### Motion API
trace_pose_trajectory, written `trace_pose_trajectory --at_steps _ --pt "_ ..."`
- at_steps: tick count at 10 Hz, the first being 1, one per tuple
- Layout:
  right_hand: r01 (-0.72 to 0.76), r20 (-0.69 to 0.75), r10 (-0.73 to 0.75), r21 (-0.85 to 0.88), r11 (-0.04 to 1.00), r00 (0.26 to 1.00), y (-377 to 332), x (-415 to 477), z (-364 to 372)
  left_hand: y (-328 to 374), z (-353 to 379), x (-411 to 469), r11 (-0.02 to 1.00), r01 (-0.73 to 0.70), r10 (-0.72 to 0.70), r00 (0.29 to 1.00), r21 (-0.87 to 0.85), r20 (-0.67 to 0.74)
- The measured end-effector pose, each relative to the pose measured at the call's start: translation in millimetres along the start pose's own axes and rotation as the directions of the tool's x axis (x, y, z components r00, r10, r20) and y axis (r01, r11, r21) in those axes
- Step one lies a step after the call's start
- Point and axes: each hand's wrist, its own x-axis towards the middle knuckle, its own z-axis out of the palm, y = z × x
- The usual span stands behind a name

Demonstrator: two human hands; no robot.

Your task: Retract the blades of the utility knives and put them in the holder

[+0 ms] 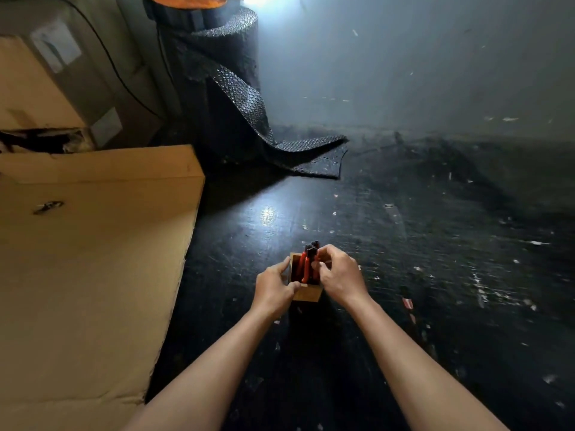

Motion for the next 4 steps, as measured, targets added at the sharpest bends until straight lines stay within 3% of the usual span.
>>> trace_pose_trajectory --at_steps 2,4 --pt "-0.034 0.021 0.037 -0.100 0.994 0.999 6.3 1.2 6.6 -7.2 6.1 4.1 0.999 0.008 -0.008 1.000 -0.041 -0.014" --pt "-0.042 -0.003 0.042 -0.053 0.998 0.999 4.7 -0.9 -4.1 -1.4 0.9 -3.0 0.996 0.024 -0.025 1.000 -0.085 -0.006"
